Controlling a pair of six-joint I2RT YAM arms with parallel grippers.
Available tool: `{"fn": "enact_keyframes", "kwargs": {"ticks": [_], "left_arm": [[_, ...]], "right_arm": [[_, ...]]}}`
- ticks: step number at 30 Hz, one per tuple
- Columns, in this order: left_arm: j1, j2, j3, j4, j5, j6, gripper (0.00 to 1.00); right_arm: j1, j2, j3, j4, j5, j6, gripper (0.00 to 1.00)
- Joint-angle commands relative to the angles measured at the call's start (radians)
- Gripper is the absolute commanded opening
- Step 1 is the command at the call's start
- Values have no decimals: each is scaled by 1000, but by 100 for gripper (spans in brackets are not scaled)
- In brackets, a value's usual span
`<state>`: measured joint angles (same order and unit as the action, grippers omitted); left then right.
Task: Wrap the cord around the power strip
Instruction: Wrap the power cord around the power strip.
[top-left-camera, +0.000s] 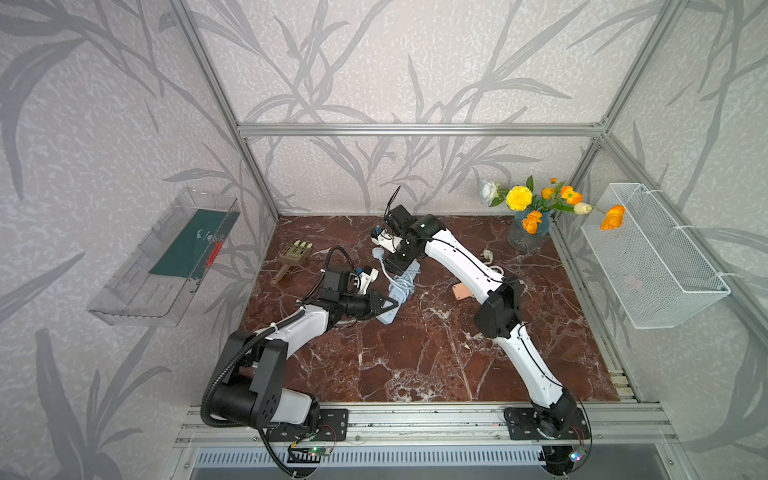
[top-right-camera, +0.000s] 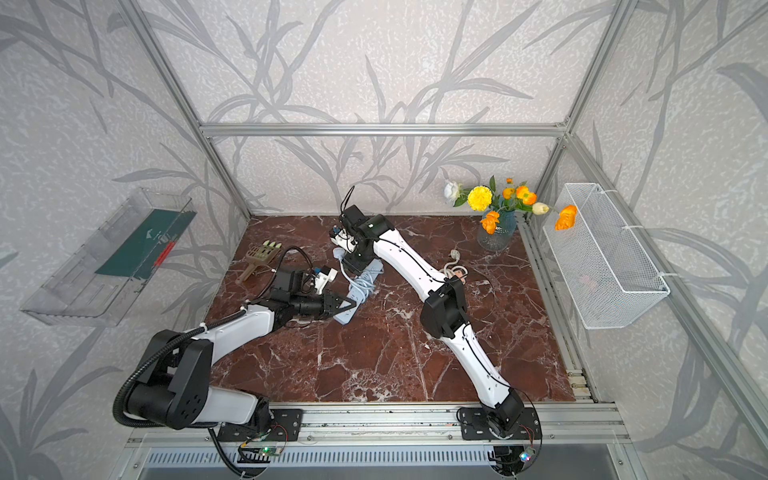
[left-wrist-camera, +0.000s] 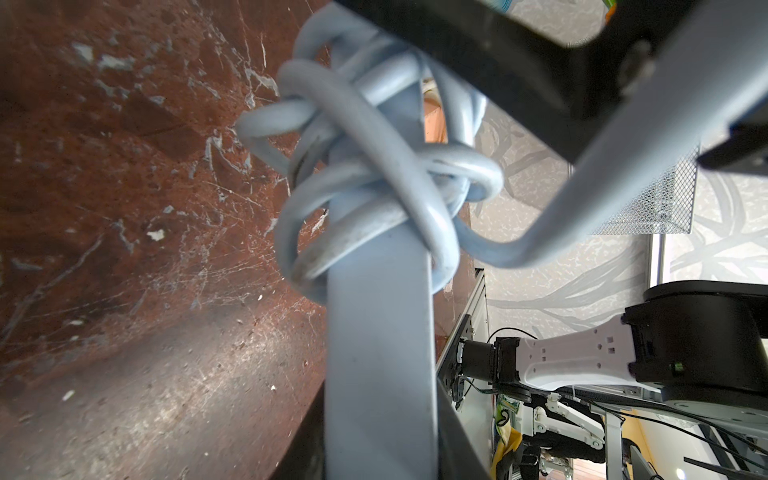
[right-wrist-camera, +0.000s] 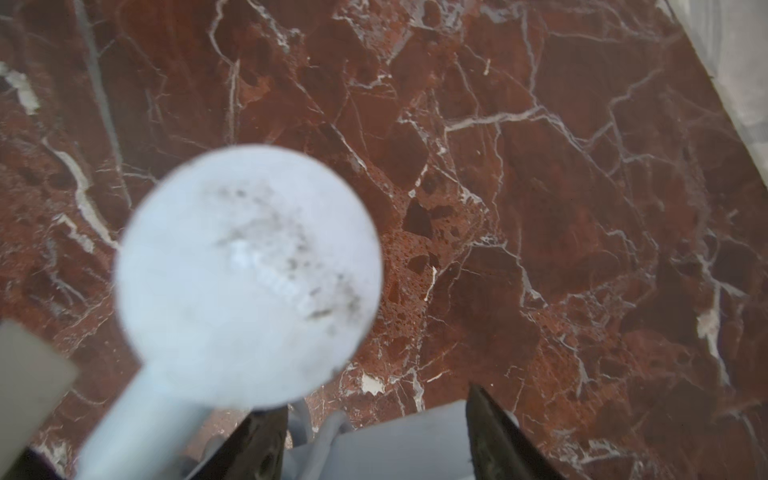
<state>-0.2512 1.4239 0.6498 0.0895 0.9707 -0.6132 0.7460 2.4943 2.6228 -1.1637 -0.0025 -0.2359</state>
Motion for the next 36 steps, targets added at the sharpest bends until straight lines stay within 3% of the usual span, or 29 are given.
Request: {"fn": "enact_keyframes", "kwargs": {"ticks": [1, 3, 9, 13, 18, 22, 27, 30, 36], "left_arm": [[7, 10, -1, 137, 38, -35, 0], [7, 23, -6, 164, 34, -57, 0], [9, 29, -22, 204, 28, -81, 0], [13, 29, -26, 214, 26, -86, 0], [14, 42, -30, 280, 33, -121, 0], [15, 41, -44, 339, 45, -159, 0], [12, 44, -47, 381, 44, -197, 0], [8, 55, -48, 450, 51, -252, 0], [6, 1, -54, 398, 40, -207, 0]], "right_arm": [[23, 9, 21, 20, 210, 1, 66], [29, 5, 22, 51, 274, -3, 66], [-5, 17, 102, 42, 267, 39, 67], [-47, -7, 112, 21, 178, 105, 64], [-54, -90, -33, 102, 56, 138, 58], [-53, -86, -46, 88, 32, 158, 55], [-4, -3, 80, 61, 104, 210, 52], [58, 78, 173, 54, 226, 191, 53], [65, 118, 128, 91, 270, 174, 53]]}}
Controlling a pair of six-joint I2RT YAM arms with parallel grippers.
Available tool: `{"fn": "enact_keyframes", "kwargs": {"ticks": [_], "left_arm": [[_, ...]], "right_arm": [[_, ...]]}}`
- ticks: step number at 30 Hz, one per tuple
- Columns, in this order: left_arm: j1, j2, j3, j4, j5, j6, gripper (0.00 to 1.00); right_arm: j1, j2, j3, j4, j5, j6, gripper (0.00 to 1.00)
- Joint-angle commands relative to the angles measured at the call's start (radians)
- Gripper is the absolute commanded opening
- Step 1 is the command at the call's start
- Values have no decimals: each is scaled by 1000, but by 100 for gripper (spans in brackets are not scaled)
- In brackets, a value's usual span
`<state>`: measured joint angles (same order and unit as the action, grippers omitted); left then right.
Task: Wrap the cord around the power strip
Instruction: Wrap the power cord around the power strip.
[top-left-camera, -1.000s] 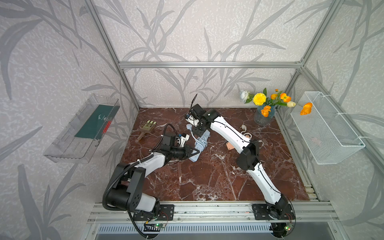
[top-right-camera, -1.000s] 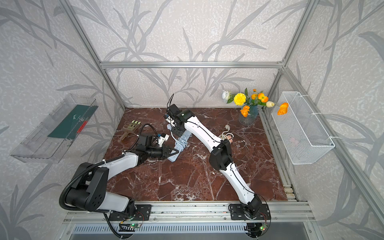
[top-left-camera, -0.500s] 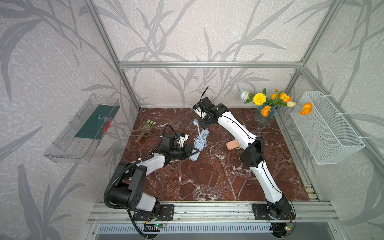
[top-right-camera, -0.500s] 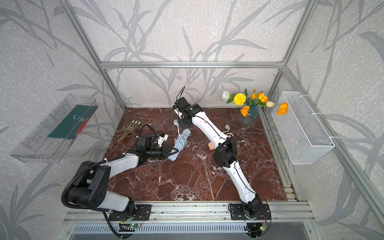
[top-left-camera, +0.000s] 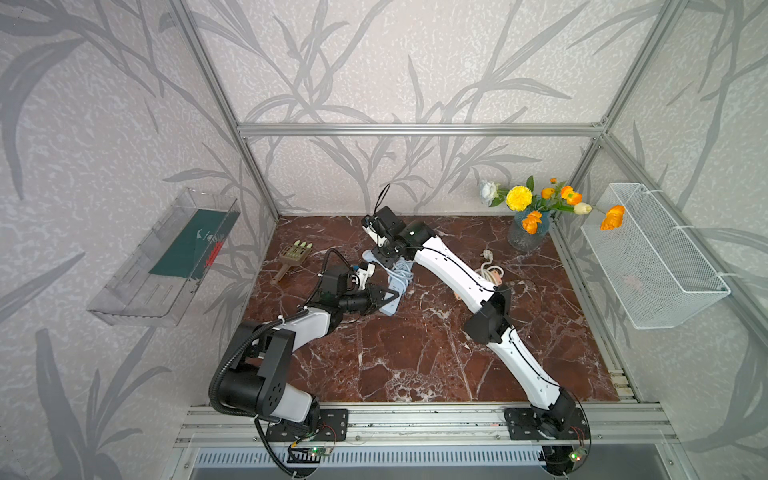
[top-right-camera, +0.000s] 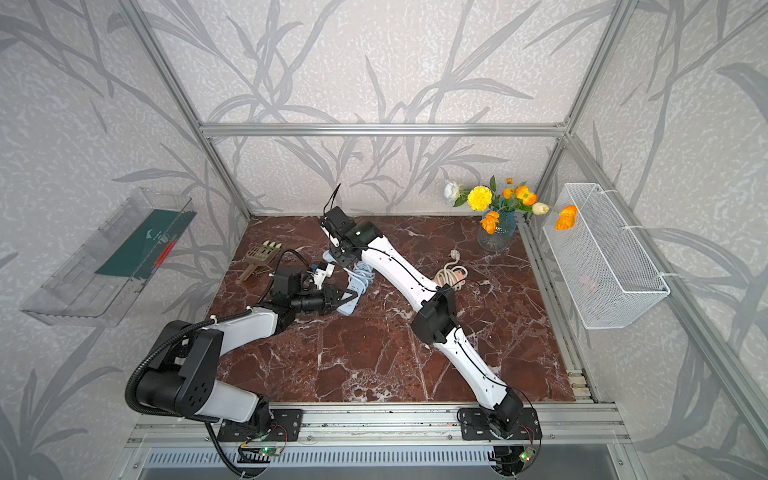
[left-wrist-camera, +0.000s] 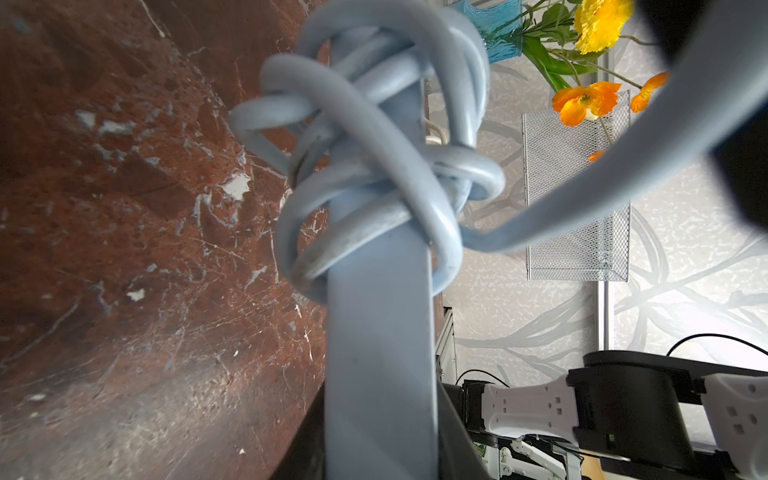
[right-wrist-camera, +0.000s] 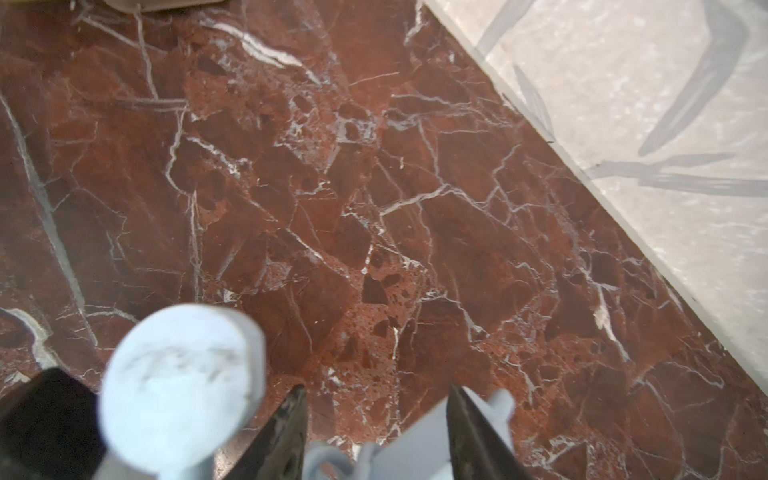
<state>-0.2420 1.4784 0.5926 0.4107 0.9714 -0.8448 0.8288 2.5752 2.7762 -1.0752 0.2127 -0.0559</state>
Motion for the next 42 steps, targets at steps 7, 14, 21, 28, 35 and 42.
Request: {"fn": "enact_keyframes", "kwargs": {"ticks": [7, 14, 21, 28, 35, 42], "left_arm": [[-1, -21, 3, 117, 4, 21, 0], [15, 51, 2, 279, -20, -93, 0], [30, 69, -47, 363, -34, -126, 0], [29, 74, -83, 389, -67, -108, 0], [35, 101, -103, 482, -83, -163, 0], [41, 46, -123, 429, -157, -89, 0]], "right_arm": [[-29, -46, -118, 65, -9, -46, 52], [27, -73, -248, 111, -13, -19, 50], [-13, -38, -160, 75, -120, 80, 52], [-68, -77, -114, 106, -185, 161, 55], [-72, -129, -119, 40, -131, 301, 61], [-80, -348, -427, 77, -118, 545, 74]]}}
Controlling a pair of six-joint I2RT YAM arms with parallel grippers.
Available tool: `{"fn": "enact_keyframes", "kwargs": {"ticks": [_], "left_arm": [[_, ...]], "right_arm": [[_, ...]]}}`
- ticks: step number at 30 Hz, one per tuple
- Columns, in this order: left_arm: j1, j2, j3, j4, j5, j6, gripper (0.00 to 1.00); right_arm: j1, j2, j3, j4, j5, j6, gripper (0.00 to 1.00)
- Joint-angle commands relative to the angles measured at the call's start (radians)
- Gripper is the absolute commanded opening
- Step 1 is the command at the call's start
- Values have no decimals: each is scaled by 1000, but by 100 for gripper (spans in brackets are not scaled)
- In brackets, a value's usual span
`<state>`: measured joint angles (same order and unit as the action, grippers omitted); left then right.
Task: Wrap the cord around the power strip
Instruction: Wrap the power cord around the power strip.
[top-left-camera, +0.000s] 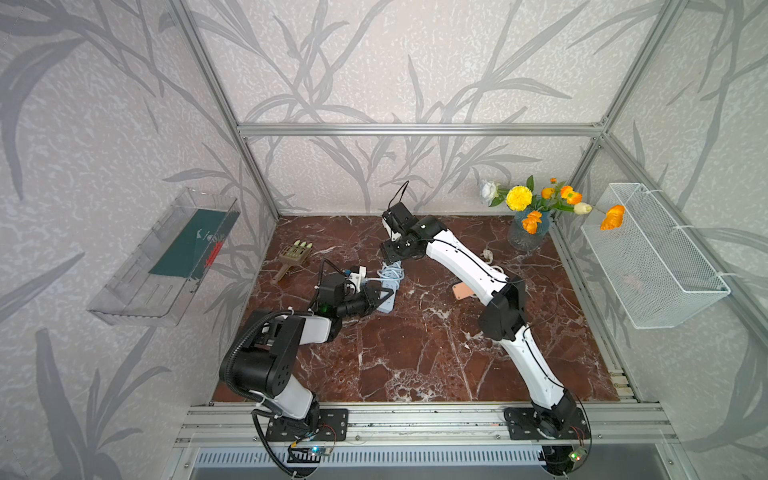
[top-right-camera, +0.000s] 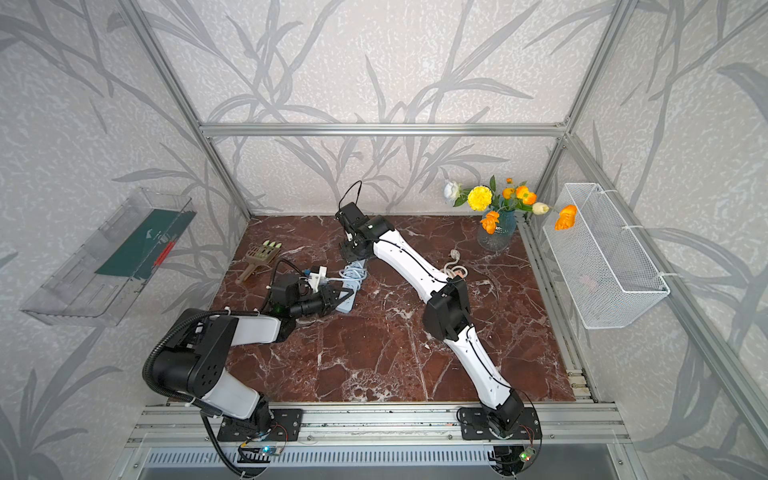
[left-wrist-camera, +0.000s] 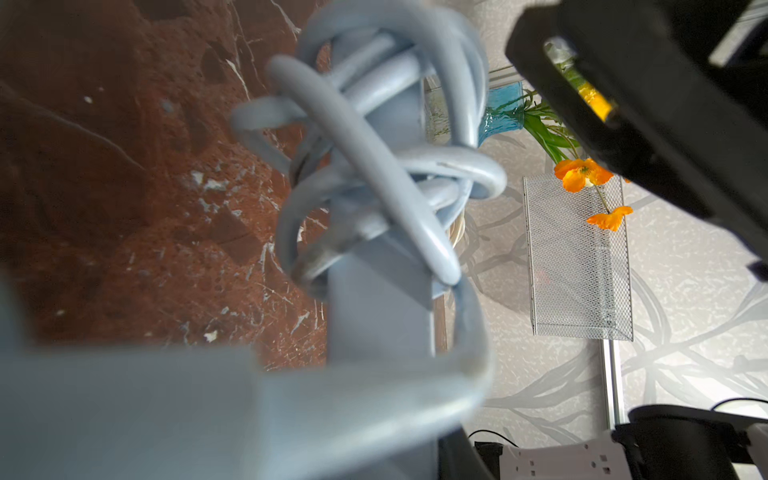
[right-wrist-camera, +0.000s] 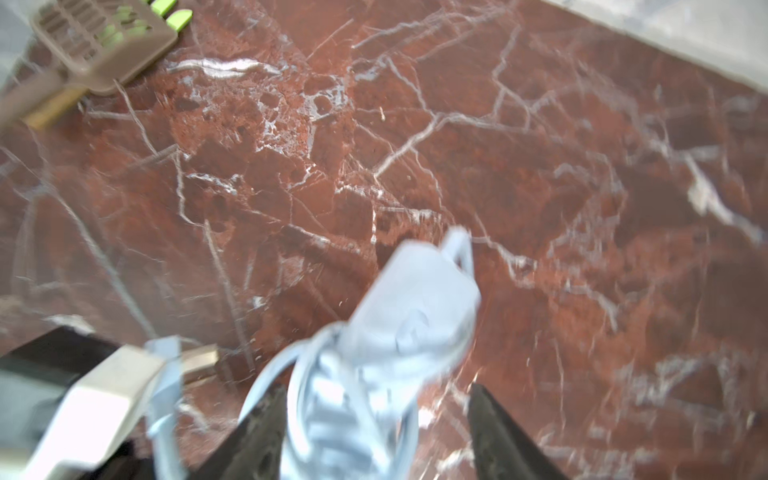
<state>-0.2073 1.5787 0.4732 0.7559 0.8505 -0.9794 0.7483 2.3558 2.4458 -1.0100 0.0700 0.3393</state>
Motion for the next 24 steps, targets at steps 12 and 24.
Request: {"fn": "enact_keyframes", "kwargs": {"ticks": [12, 24], "left_arm": [[3, -42, -33, 214, -65, 1, 0], [-40, -37, -28, 260, -44, -22, 0]], "right_arm": [[14, -356, -579, 343, -79, 582, 99], [68, -220, -527, 392, -99, 718, 98]]}}
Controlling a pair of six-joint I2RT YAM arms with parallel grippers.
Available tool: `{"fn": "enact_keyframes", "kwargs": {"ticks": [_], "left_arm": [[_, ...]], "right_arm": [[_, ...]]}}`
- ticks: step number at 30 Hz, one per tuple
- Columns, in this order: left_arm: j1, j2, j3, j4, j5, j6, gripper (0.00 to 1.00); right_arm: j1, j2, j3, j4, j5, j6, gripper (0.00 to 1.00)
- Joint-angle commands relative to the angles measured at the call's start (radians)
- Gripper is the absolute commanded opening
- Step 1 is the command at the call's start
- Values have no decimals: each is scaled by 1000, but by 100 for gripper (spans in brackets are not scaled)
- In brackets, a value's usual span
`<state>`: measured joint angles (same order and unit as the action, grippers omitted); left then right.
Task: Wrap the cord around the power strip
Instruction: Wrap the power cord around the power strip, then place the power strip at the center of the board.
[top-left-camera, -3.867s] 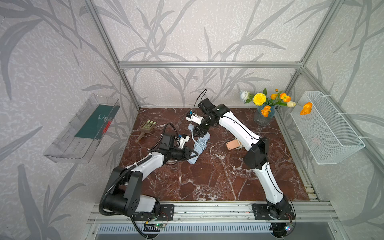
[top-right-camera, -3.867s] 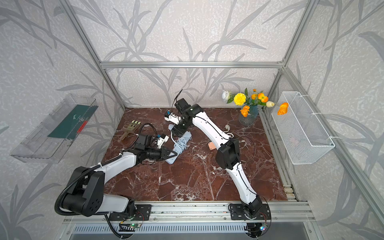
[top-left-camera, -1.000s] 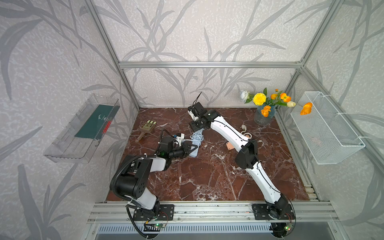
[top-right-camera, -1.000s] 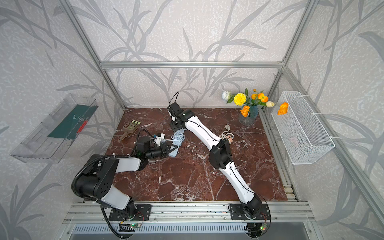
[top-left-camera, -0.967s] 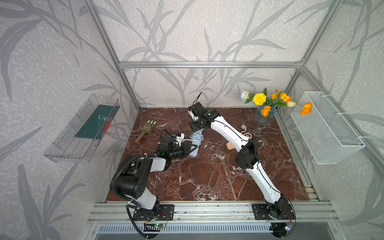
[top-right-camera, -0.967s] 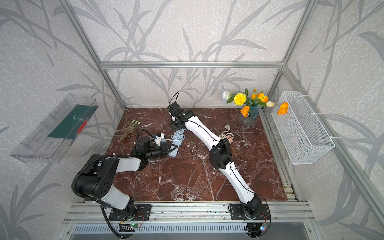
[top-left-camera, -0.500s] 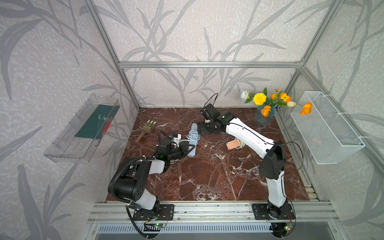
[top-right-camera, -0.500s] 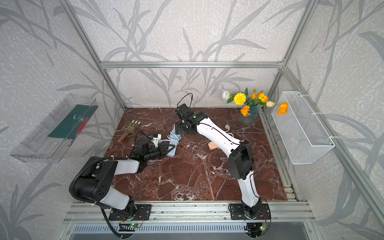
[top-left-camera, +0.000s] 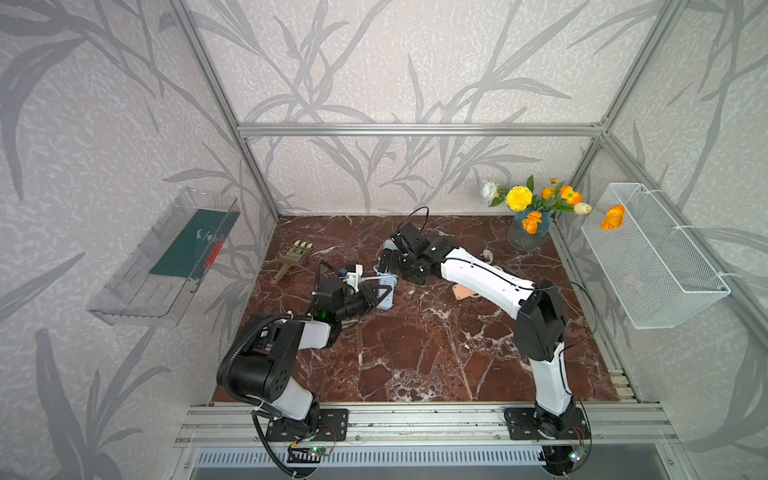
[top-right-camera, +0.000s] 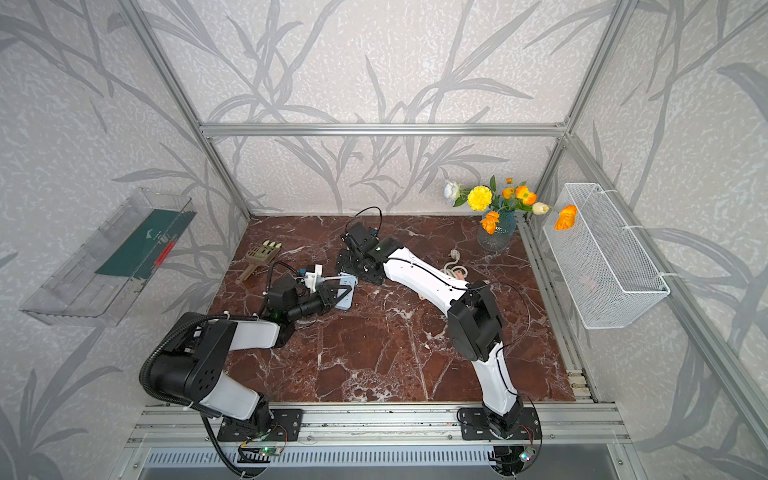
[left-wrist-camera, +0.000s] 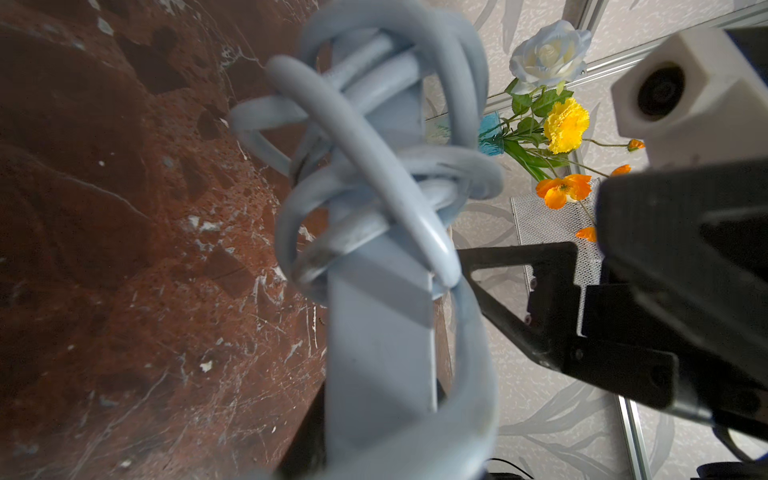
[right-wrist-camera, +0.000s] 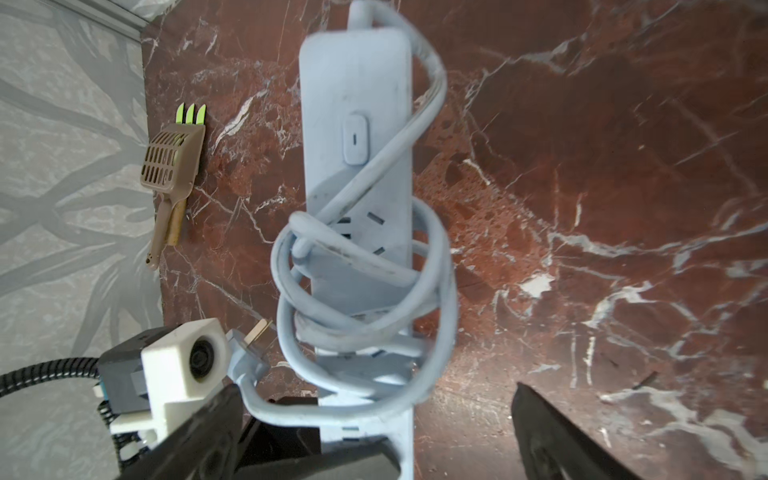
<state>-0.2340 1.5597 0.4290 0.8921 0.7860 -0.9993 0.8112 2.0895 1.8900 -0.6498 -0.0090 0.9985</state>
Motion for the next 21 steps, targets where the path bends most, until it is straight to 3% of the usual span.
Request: {"fn": "enact_keyframes", "kwargs": {"ticks": [1, 6, 15, 19, 21], "left_arm": [[-18, -17, 17, 124, 21, 0, 0], [-40, -25, 14, 127, 15, 4, 0], [-55, -100, 35, -101, -5, 105, 1], [-61, -159, 60, -256, -23, 164, 17], [-61, -185, 62, -299, -25, 177, 24]], "right_arm": [[7, 56, 38, 33, -15, 66, 97], [7, 106, 70, 6, 10, 122, 93], [19, 97, 28, 31, 73, 134, 70], [20, 85, -8, 74, 83, 133, 52], [22, 83, -14, 85, 91, 129, 49]]}}
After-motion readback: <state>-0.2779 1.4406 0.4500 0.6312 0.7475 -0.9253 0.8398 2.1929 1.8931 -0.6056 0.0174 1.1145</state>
